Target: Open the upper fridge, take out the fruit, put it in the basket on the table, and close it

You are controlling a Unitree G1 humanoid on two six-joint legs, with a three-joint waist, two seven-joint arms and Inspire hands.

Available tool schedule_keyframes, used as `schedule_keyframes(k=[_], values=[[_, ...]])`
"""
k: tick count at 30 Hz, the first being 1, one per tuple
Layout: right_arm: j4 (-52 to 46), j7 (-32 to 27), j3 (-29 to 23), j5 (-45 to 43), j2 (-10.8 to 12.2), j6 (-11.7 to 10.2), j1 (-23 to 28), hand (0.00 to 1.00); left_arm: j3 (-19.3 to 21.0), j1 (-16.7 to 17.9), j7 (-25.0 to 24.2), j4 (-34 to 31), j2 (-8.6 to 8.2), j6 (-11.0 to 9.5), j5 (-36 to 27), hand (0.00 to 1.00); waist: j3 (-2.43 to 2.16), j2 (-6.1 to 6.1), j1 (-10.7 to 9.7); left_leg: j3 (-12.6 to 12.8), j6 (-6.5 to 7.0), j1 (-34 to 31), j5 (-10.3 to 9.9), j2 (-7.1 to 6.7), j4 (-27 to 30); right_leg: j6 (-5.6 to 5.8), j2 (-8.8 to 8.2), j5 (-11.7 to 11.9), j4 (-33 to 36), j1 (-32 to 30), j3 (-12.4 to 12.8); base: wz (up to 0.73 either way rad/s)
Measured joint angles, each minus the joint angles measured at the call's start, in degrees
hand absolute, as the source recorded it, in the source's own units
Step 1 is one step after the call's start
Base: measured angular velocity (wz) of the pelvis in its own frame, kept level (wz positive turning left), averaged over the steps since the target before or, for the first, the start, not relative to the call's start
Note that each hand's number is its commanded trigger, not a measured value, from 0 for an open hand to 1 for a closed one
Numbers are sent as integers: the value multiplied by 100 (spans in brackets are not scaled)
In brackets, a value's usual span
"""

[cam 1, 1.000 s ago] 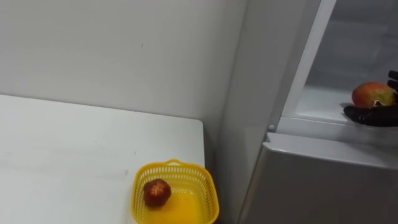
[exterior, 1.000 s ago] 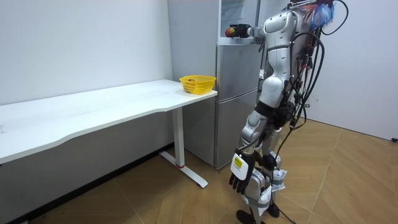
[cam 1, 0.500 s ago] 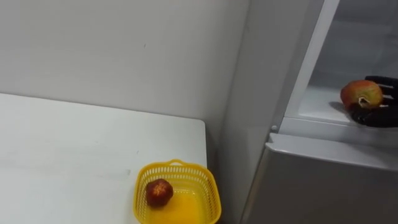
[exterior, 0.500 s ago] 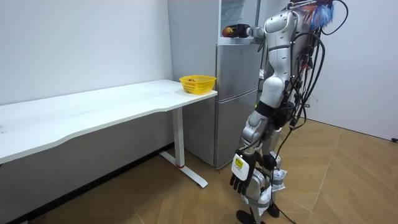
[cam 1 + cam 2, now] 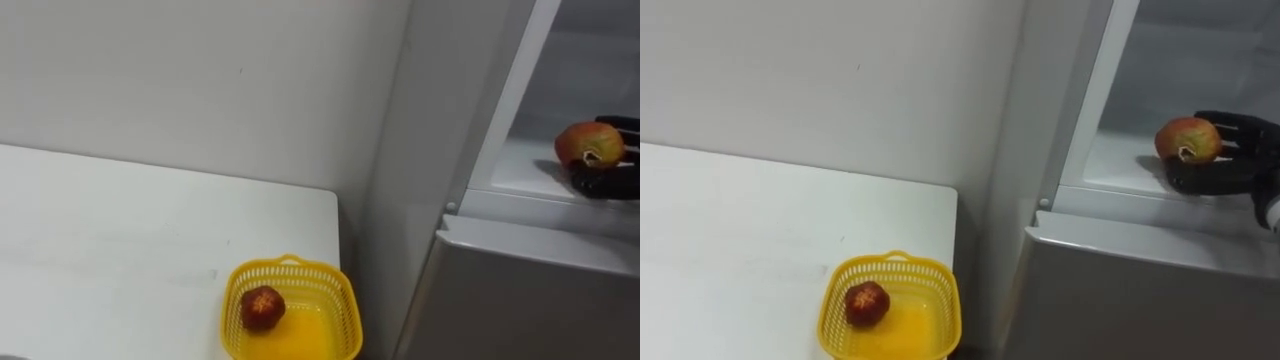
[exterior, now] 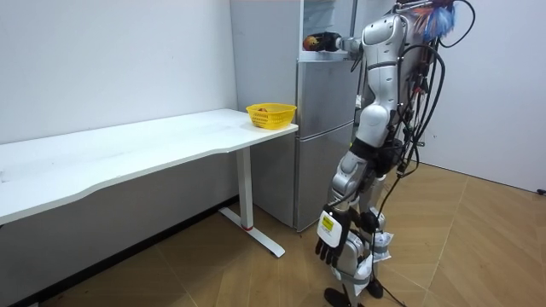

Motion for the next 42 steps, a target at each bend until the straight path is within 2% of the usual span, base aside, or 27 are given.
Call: schedule_keyframes(k=[11, 16, 19, 20, 21, 23, 26, 28, 31, 33, 37, 39, 42], values=[[-87, -106, 158, 109, 1, -2, 2, 100, -2, -70, 14, -17, 14, -54, 0, 0, -2, -26, 57, 55, 0, 3, 0, 6, -26, 0, 9, 0, 0, -4, 106, -1], [-559, -298, 211, 220, 38, 1, 63, 100, -115, -191, 180, -97, 13, -111, -4, 0, -6, 22, 55, 57, 2, -101, -3, 4, 31, -1, 6, 1, 2, -77, 115, -1], [-1316, -485, 212, 202, 177, -67, 417, 100, -277, -213, 307, -98, 12, -125, 0, 0, -38, 141, 125, 86, 3, -83, -3, 5, 39, -1, 0, 1, 8, -67, 135, -2], [-1553, -494, 212, 206, 276, -98, 574, 100, -308, -234, 335, -115, 12, -162, -4, 0, -33, 184, 138, 89, 3, -76, -3, 5, 48, -1, -2, 1, 9, -57, 138, -3], [-1775, -593, 207, 197, 401, -177, 642, 100, -344, -246, 387, -120, 11, -207, -8, 0, -8, 222, 139, 96, 4, -72, -3, 5, 69, -1, -3, 1, 10, -54, 141, 0], [-2178, -655, 202, 115, 449, -185, 827, 100, -346, -273, 416, -119, 11, -224, -48, 0, 15, 264, 97, 94, 6, -88, -4, 6, 79, -1, -2, 1, 11, -62, 142, 0], [-2962, -887, 121, 38, 660, -211, 1304, 100, -355, -228, 441, -116, 3, -258, -112, 0, -5, 317, 69, 90, 6, -82, -5, 6, 65, -1, -4, 1, 20, -58, 144, 0], [-3169, -1002, 66, 9, 705, -211, 1435, 100, -360, -197, 446, -120, -21, -291, -116, 0, -11, 347, 40, 96, 11, -87, -8, 2, 66, -1, -9, 1, 28, -74, 158, 0], [-3899, -1236, -44, -146, 892, -207, 1801, 100, -380, -126, 543, -115, -42, -312, -104, 0, 5, 377, -50, 136, 11, -86, -8, 4, 57, -1, -10, 1, 38, -90, 188, -6], [-4487, -1390, -138, -192, 984, -224, 2144, 100, -437, -156, 572, -117, -50, -337, -102, 0, 18, 445, -56, 174, 16, -84, -11, 4, 53, -1, -9, 1, 44, -105, 238, -9], [-4849, -1441, -137, -254, 1082, -316, 2295, 100, -451, -216, 581, -105, -50, -362, -102, 0, 25, 513, -93, 266, 20, -81, -11, 14, 40, -1, -5, 1, 90, -167, 342, -13], [-5027, -1523, -151, -443, 1235, -337, 2342, 100, -451, -252, 593, -98, -51, -445, -111, 0, 25, 513, -140, 287, 20, -70, -11, 20, 26, -2, 7, 1, 94, -184, 396, -8], [-5408, -1630, -154, -619, 1425, -364, 2470, 100, -452, -279, 614, -97, -92, -458, -108, 0, 25, 511, -187, 302, 20, -36, -12, 20, -13, -1, 17, 1, 91, -186, 447, -6]])
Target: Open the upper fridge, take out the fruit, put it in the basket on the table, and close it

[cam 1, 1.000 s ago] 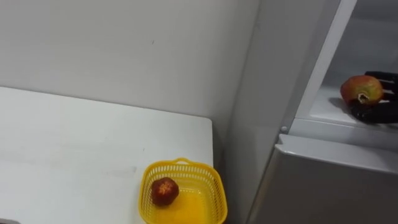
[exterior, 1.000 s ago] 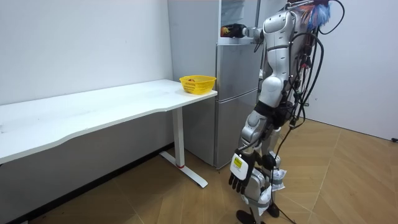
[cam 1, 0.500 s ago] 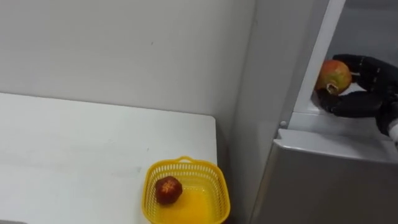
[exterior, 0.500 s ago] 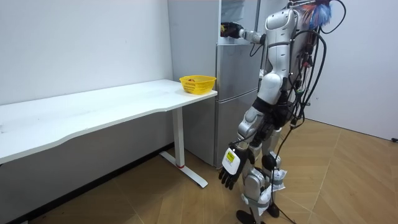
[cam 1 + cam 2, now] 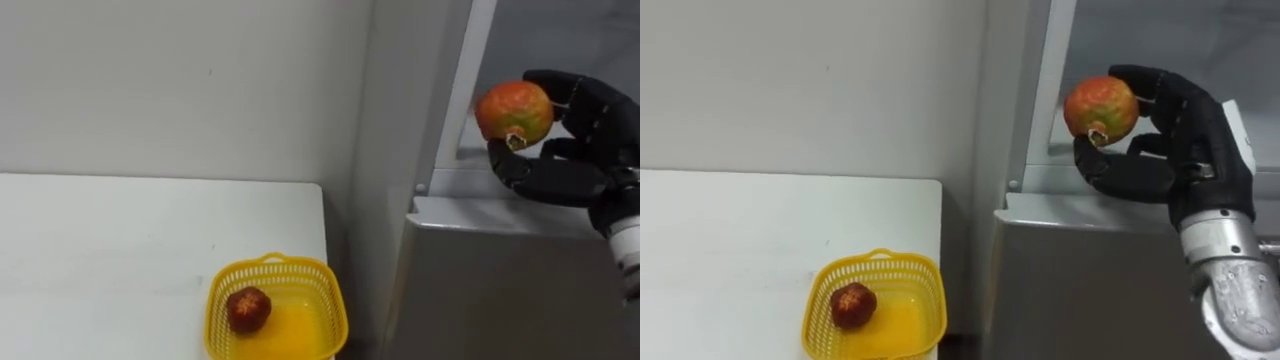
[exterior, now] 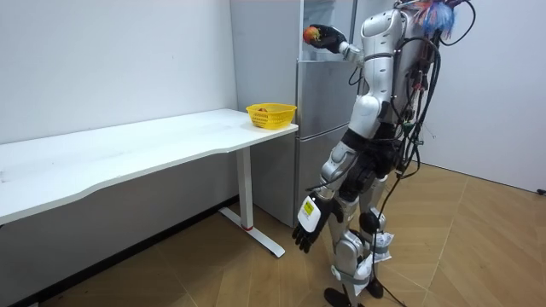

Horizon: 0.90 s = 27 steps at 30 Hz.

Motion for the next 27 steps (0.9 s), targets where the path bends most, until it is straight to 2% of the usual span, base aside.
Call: schedule_keyframes(k=[3, 8, 13, 15, 19, 25, 27], values=[[-313, -52, 1, -110, 18, -178, 176, 100, -4, -28, 30, 33, -43, -54, -1, 0, -5, -8, -4, 2, 0, 19, 0, 0, -26, 0, 2, 0, 0, 0, 18, -1], [-904, 18, -3, -808, 180, -275, 452, 100, -12, -13, 26, 92, -80, -119, 7, 0, -8, -8, -14, 55, -1, 47, -1, 13, -46, 0, 6, 0, 4, -5, 41, -4], [-1460, 90, 138, -2364, 270, -312, 557, 100, -41, -128, -42, 214, -92, -117, 19, 0, -17, 7, 13, 61, -1, 53, 0, 13, -72, 1, 5, 0, 12, -4, 46, 0], [-1582, 201, 302, -2907, 268, -458, 558, 100, -62, -207, -96, 238, -90, -121, 11, 0, -19, 4, 85, 107, -2, 66, 1, 22, -70, 0, 10, 0, 15, -3, 75, -6], [-1612, 434, 728, -3208, 266, -520, 557, 100, -381, -376, -86, 308, -66, -145, -8, 0, -15, -9, 193, 143, -2, 106, 1, 26, -77, 0, 13, 0, 42, 7, 117, -6], [-1593, 877, 1227, -3423, 268, -518, 557, 100, -772, -530, -110, 473, -23, -226, 0, 0, 29, -91, 383, 140, -5, 111, 3, 32, -76, 0, 17, 0, 50, 7, 117, 0], [-1466, 939, 1465, -3516, 265, -542, 556, 100, -795, -551, -107, 517, -8, -225, -1, 0, 69, -162, 498, 128, -6, 106, 2, 33, -74, 0, 21, 0, 44, 9, 114, 2]])
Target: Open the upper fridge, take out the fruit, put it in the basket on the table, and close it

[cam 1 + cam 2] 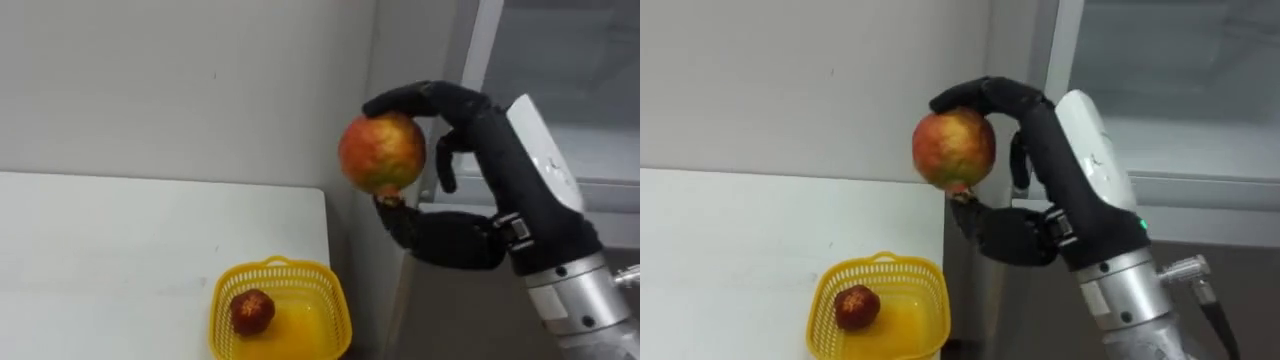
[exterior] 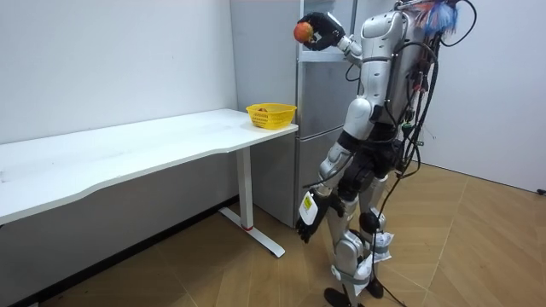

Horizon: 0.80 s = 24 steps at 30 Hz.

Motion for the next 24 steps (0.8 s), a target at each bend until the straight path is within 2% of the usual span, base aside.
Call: schedule_keyframes(k=[2, 4, 7, 10, 11, 12, 14, 15, 18, 24], values=[[190, 85, 133, -110, 1, 13, 0, 100, -94, 1, -5, 5, 5, 4, 3, 0, 15, -39, 78, -13, 1, -19, -1, -5, 6, 0, -5, 0, -2, -9, -18, 6], [349, 187, 199, -195, 1, 33, 0, 100, -108, 3, -64, 3, 2, 6, 5, 0, 2, -67, 138, -60, 6, -74, -3, -20, 19, 1, -15, 1, -35, -20, -63, 14], [488, 278, 213, -443, 63, 37, 0, 100, -99, -5, -171, 1, 9, 17, 2, 0, 7, -56, 159, -202, 24, -185, -18, -35, 92, 3, -22, 1, -32, -51, -89, 23], [647, 384, 284, -523, 112, 50, -3, 100, -102, -57, -265, -21, 25, 21, -2, 0, 16, -37, 305, -209, 23, -249, -16, -34, 100, 4, -22, 0, -30, -115, -79, 0], [797, 422, 326, -542, 132, 46, -25, 100, -104, -80, -273, -49, 23, 20, 2, 0, 7, -51, 323, -214, 23, -257, -16, -34, 100, 4, -23, 0, -29, -126, -75, 4], [1060, 468, 401, -560, 188, 51, -117, 100, -105, -99, -276, -48, 24, 20, 12, 0, 24, -26, 342, -222, 22, -262, -15, -35, 103, 5, -21, 0, -27, -126, -73, 0], [1457, 589, 519, -611, 255, 95, -220, 100, -117, -139, -282, -48, 23, 19, 12, 0, 26, -23, 390, -221, 22, -270, -15, -35, 107, 5, -21, -1, -26, -131, -71, 0], [1662, 673, 566, -635, 255, 121, -228, 100, -118, -187, -287, -47, 22, 17, 9, 0, 16, -39, 452, -221, 22, -291, -15, -36, 112, 5, -23, -1, -18, -152, -71, 0], [2058, 882, 732, -885, 271, 210, -300, 100, -127, -236, -271, -45, 21, 20, 5, 0, 23, -33, 482, -251, 24, -363, -16, -45, 191, 5, -38, -1, 2, -199, -108, 4], [2685, 911, 899, -1157, 379, 316, -326, 100, -196, -300, -242, 32, 29, 26, 11, 0, 34, -29, 623, -267, 26, -351, -16, -54, 188, 5, -43, 0, -14, -192, -113, 1]])
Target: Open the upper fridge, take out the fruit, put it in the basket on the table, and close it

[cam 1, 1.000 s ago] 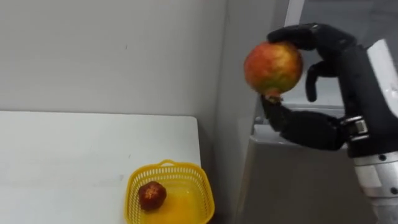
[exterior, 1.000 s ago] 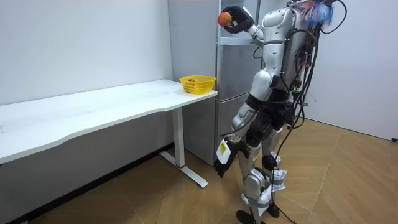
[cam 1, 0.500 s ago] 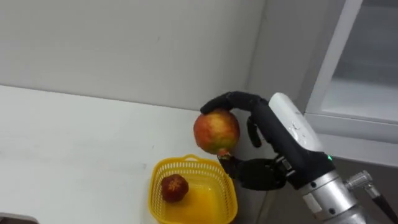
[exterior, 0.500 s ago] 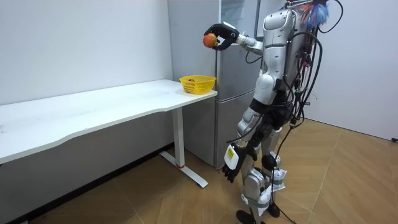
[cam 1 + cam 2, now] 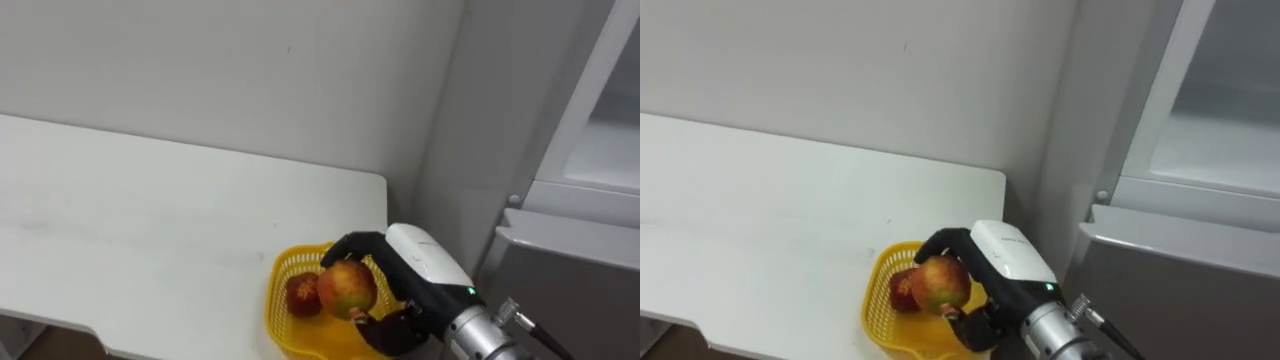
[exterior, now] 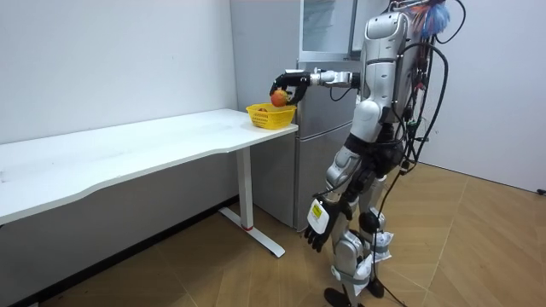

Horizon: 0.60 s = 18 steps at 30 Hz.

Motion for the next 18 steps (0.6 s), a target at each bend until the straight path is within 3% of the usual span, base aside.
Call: schedule_keyframes(k=[5, 7, 8, 18], values=[[176, 45, 25, -83, 22, 25, 0, 100, -2, 15, -43, 0, 0, 103, 3, 0, 18, 26, 6, -19, 0, -13, 0, -3, 6, 0, 1, 0, -19, 21, -13, 0], [226, 59, 25, -83, 26, 77, 0, 80, 0, 14, -64, -7, 1, 111, 4, 0, 20, 30, 6, -21, 0, -12, 0, -3, 6, 0, 1, 0, -20, 35, -17, 0], [277, 79, 25, -84, 28, 101, -1, 2, 0, 9, -90, -14, 3, 111, 5, 0, 19, 29, 7, -22, 0, -12, 0, -3, 6, 0, 1, 0, -20, 36, -17, 0], [557, 104, 24, -89, 87, 151, 0, 0, -8, 20, -101, -99, -2, 117, 2, 0, 23, 38, -4, -43, -1, -16, 0, -3, 9, 0, 2, 0, -24, 42, -45, 0]])
